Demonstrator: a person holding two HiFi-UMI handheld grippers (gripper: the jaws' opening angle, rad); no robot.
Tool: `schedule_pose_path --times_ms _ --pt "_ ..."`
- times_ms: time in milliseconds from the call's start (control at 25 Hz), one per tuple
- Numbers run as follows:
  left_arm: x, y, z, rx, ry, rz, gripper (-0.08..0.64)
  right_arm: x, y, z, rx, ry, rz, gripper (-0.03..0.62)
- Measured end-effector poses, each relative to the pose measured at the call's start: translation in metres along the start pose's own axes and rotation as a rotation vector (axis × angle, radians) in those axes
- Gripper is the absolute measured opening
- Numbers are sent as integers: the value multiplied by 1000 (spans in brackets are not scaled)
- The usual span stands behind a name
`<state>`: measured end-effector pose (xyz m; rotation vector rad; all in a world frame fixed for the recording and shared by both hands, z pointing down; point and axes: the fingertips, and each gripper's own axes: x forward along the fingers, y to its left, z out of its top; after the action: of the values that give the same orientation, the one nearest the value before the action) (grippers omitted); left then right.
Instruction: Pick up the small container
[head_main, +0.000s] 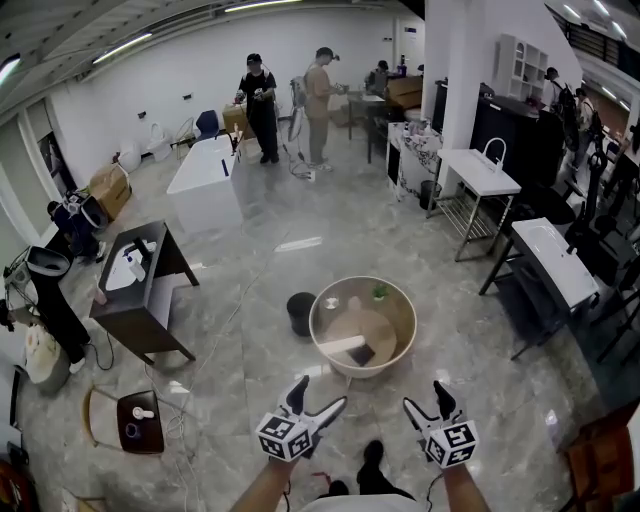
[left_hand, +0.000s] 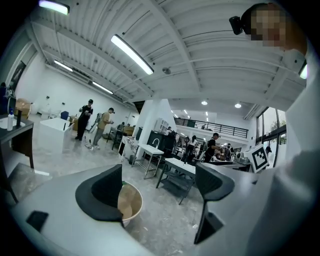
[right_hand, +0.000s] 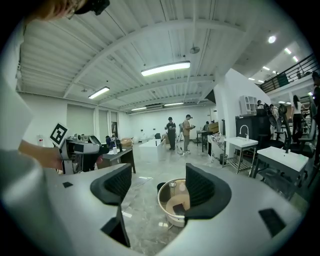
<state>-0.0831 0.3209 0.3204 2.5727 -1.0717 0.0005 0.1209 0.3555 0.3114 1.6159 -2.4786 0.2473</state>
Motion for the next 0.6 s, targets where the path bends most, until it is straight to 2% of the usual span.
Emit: schedule_pose_path --times_ms 600 --pt "139 48 14 -18 59 51 463 112 -112 10 16 42 86 341"
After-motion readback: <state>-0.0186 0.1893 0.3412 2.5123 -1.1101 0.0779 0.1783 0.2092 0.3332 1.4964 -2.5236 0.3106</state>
